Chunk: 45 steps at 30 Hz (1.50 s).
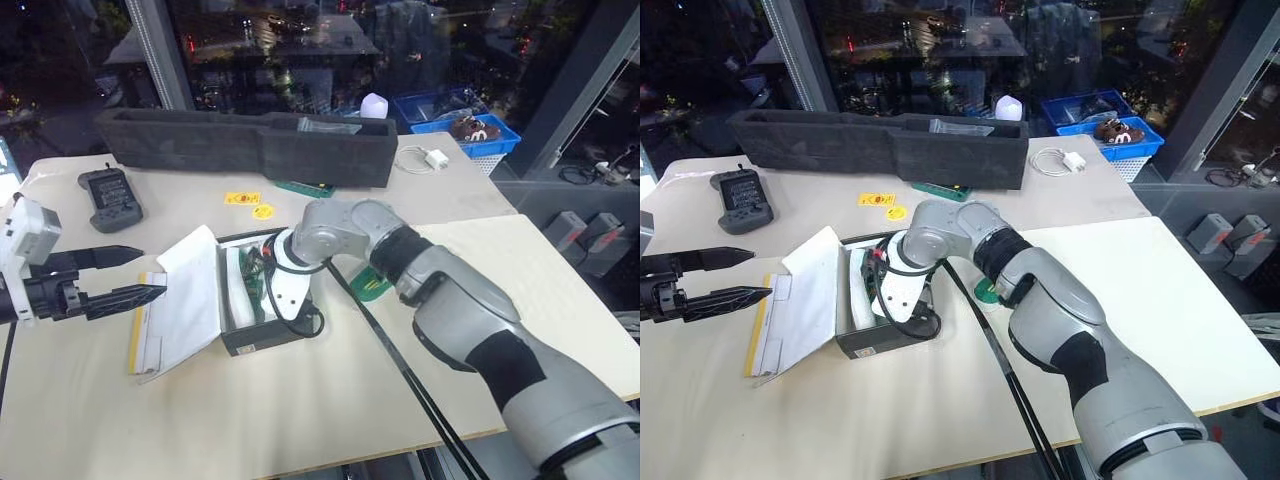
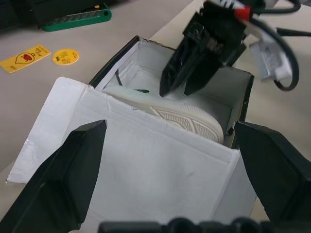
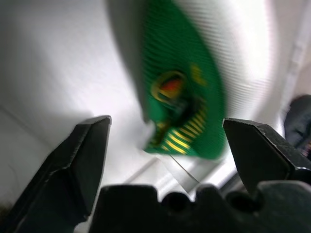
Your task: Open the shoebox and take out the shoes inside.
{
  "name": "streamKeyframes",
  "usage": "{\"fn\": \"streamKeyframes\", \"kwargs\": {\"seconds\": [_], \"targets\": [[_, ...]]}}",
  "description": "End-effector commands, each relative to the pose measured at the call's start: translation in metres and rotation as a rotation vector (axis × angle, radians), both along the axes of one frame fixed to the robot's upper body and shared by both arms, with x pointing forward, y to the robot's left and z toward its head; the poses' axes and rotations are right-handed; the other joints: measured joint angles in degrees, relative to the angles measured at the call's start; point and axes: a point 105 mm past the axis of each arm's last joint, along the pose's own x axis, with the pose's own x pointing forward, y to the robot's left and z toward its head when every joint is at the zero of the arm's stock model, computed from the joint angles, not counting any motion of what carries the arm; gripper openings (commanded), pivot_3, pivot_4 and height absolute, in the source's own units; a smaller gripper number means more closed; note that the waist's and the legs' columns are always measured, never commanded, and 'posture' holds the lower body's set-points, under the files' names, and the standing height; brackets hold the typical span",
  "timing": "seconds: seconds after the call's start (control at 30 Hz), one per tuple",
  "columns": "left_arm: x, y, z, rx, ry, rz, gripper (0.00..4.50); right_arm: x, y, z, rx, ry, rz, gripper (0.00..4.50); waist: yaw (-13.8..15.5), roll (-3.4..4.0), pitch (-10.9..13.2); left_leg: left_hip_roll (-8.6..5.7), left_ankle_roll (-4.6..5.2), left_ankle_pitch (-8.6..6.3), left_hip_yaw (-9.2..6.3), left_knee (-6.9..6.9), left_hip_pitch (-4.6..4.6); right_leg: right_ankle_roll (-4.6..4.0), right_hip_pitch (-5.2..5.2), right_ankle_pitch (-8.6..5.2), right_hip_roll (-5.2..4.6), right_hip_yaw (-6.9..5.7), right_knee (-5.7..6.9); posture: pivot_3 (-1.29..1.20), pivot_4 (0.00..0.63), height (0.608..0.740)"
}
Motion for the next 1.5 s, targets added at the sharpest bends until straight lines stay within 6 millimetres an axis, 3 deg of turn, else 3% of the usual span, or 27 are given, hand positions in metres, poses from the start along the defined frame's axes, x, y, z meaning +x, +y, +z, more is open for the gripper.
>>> {"fn": "streamKeyframes", "kwargs": {"seconds": [0.03,0.27,0.43,0.83,1.03,1.3,1.5], "targets": [[-0.001,-0.002,0.008,0.010,-0.020,-0.015,4.50,-0.005,0.008,0.028,0.061,-0.037,0.037,4.44,0.0,0.00,0.0,0.00,0.00,0.00,0.00,0.00,0.00,0.00,0.00,0.00,0.00,0.00,0.00,0.00,0.150,0.728],[-0.001,-0.002,0.008,0.012,-0.019,-0.014,4.50,-0.016,0.018,0.033,0.072,-0.045,0.089,4.44,-0.1,0.00,0.0,0.00,0.00,0.00,0.00,0.00,0.01,0.00,-0.01,0.00,0.00,0.00,0.01,0.00,0.150,0.728],[-0.003,-0.002,0.009,0.012,-0.021,-0.008,4.50,-0.037,0.034,0.015,0.034,-0.005,0.171,4.44,-0.2,0.00,0.0,0.04,0.00,0.00,0.00,-0.02,0.01,-0.01,-0.01,-0.01,0.05,0.01,0.01,0.00,0.150,0.728],[-0.010,-0.003,0.010,0.012,-0.024,0.006,4.50,-0.029,0.028,-0.015,-0.012,0.025,0.123,4.44,0.1,-0.01,0.0,0.04,0.00,0.00,0.00,-0.01,0.02,-0.03,-0.01,-0.02,0.04,0.00,0.01,0.00,0.150,0.728],[-0.009,-0.005,0.010,0.014,-0.023,0.003,4.50,-0.013,0.020,-0.008,0.014,0.005,0.055,4.44,0.2,-0.01,0.0,0.04,0.00,0.00,-0.01,0.00,0.04,-0.03,0.00,-0.02,0.04,0.00,0.05,0.00,0.150,0.728],[-0.006,-0.007,0.010,0.015,-0.022,-0.009,4.50,-0.011,0.018,-0.014,0.017,0.029,0.039,4.44,0.1,-0.01,0.0,0.04,0.00,0.00,-0.01,0.00,0.04,-0.03,0.00,-0.02,0.05,0.00,0.05,0.00,0.150,0.728],[-0.001,-0.009,0.010,0.017,-0.021,-0.024,4.50,-0.012,0.016,0.014,0.072,0.025,0.046,4.44,0.3,-0.01,0.0,0.03,-0.01,0.00,-0.01,0.01,0.02,-0.03,0.01,-0.02,0.04,0.00,0.04,0.00,0.150,0.728]]}}
